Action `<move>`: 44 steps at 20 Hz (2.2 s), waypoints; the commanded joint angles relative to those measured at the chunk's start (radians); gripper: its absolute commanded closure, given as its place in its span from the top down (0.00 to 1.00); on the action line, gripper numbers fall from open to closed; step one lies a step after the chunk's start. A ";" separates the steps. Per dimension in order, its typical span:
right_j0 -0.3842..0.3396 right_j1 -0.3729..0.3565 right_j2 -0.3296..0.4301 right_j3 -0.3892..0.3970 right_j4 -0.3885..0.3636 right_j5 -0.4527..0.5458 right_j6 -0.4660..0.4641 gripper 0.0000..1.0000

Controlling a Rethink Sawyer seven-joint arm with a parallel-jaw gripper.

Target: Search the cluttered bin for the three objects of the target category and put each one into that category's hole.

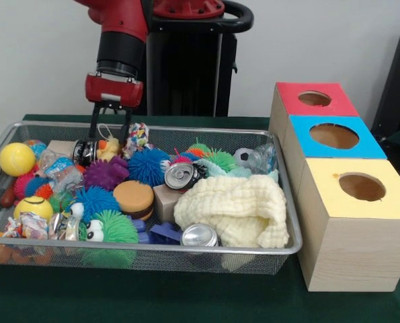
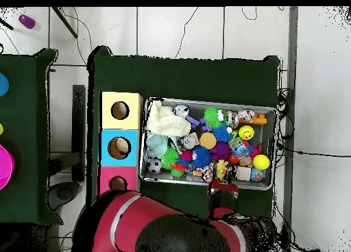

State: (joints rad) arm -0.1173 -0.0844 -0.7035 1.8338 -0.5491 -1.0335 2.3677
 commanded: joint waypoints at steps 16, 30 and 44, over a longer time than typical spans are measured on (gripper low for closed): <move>-0.010 0.155 0.041 0.003 0.140 -0.194 -0.106 0.00; 0.051 0.079 0.008 -0.029 0.075 -0.087 -0.057 0.00; 0.093 -0.016 0.005 -0.050 0.006 0.052 -0.003 0.00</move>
State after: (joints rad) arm -0.0212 -0.0661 -0.7612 1.8806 -0.5277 -1.0444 2.3677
